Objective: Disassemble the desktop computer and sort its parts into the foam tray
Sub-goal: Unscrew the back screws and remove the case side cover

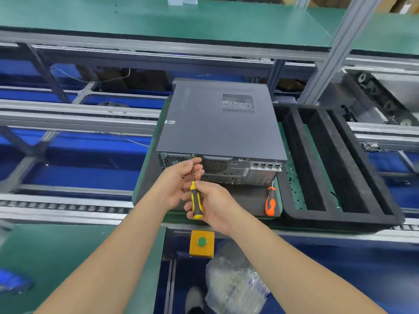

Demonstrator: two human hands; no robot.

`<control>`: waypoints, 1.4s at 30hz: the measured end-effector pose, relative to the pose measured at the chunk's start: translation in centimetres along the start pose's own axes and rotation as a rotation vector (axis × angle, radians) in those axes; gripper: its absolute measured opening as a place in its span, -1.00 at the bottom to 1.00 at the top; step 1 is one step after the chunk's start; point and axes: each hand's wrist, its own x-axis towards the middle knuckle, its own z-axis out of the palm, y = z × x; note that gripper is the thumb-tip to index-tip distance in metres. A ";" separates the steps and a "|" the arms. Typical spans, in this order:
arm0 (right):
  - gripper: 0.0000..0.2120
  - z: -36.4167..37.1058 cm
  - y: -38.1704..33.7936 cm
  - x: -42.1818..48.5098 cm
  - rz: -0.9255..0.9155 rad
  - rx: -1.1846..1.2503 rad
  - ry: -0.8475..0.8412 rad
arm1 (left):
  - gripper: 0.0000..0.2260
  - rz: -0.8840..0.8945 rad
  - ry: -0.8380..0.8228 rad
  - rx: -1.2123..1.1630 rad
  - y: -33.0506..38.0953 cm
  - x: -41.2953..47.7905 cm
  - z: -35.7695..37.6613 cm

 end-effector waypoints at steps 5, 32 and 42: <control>-0.74 0.4 0.0 0.3 -0.039 0.001 0.013 | -0.77 0.012 -0.042 0.104 0.8 0.6 -0.1; -0.72 0.6 1.1 0.9 -0.107 0.037 0.086 | -0.75 -0.032 -0.151 0.077 0.9 2.1 -1.1; -0.78 1.7 0.3 1.2 -0.125 -0.043 0.193 | -0.80 -0.085 -0.130 0.029 1.4 2.0 -1.6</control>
